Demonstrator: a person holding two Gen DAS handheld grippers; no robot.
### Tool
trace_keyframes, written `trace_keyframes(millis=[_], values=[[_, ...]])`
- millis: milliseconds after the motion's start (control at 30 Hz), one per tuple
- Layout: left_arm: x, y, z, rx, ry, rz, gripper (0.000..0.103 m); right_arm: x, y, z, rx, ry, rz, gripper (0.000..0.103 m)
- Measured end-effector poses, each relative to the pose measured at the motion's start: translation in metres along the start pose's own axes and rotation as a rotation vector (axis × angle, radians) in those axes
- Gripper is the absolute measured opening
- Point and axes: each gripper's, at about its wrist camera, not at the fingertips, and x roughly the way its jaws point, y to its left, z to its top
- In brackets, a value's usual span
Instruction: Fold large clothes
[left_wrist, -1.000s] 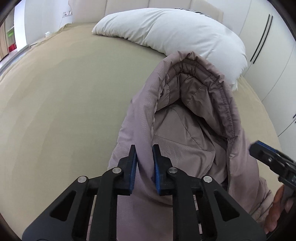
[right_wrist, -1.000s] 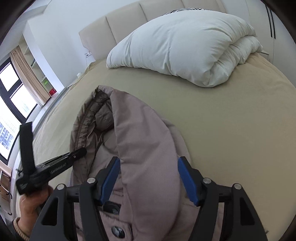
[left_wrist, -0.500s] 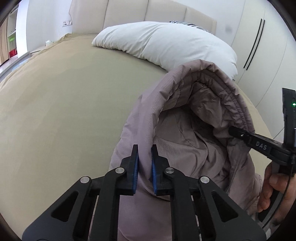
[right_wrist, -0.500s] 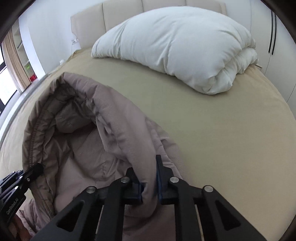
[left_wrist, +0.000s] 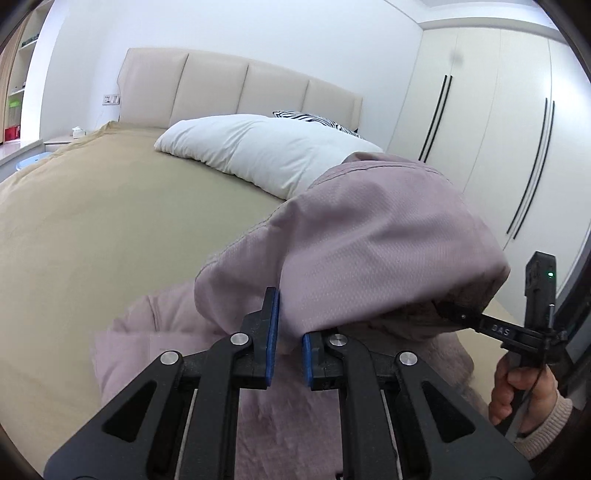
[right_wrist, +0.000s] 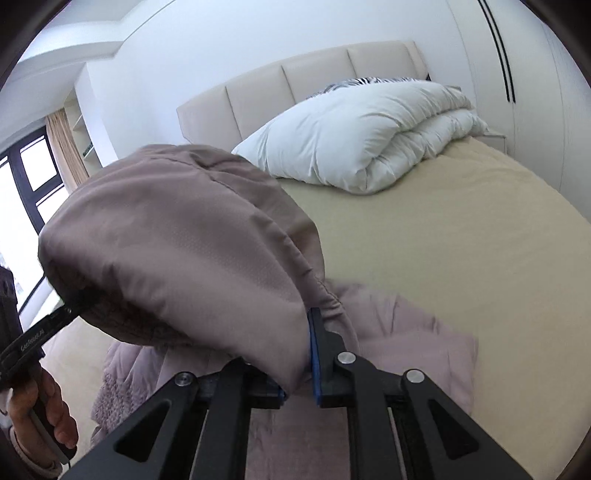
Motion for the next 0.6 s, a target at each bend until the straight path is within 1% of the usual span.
trace_keyframes(millis=[67,133,167,233,267,333,367,433,467,500,533,567,600], values=[[-0.015,0.0,-0.03,-0.053,0.045,-0.033,0.01,-0.003,-0.012,-0.024,0.059,0.037,0.01,0.013],[-0.027,0.001,-0.063,-0.116,0.109,-0.065,0.01,-0.008,-0.018,-0.044,0.091,0.065,0.023,0.018],[-0.033,0.001,-0.076,-0.129,0.128,-0.078,0.01,-0.012,-0.018,-0.051,0.094,0.072,0.028,0.021],[-0.046,0.002,-0.091,-0.148,0.143,-0.078,0.01,-0.022,-0.019,-0.061,0.1,0.081,0.025,0.041],[-0.055,0.002,-0.093,-0.162,0.13,-0.084,0.01,-0.027,-0.021,-0.064,0.101,0.086,0.018,0.043],[-0.074,0.002,-0.088,-0.168,0.072,-0.072,0.01,-0.037,-0.023,-0.064,0.098,0.096,-0.016,0.043],[-0.08,0.005,-0.08,-0.165,0.046,-0.072,0.01,-0.044,-0.023,-0.066,0.102,0.1,-0.039,0.043],[-0.086,0.008,-0.054,-0.15,-0.002,-0.077,0.01,-0.06,-0.019,-0.059,0.101,0.068,-0.088,0.043],[-0.088,0.008,-0.04,-0.141,-0.034,-0.084,0.011,-0.07,-0.014,-0.052,0.102,0.039,-0.087,0.043],[-0.083,0.006,-0.023,-0.126,-0.039,-0.098,0.011,-0.079,-0.006,-0.043,0.102,0.004,-0.066,0.043],[-0.076,0.003,-0.012,-0.107,-0.032,-0.114,0.011,-0.085,0.005,-0.033,0.087,-0.028,-0.043,0.043],[-0.068,-0.002,-0.004,-0.083,-0.037,-0.124,0.011,-0.086,0.016,-0.026,0.057,-0.044,-0.031,0.043],[-0.058,-0.007,0.001,-0.057,-0.02,-0.126,0.011,-0.083,0.031,-0.018,0.013,-0.046,-0.016,0.043]])
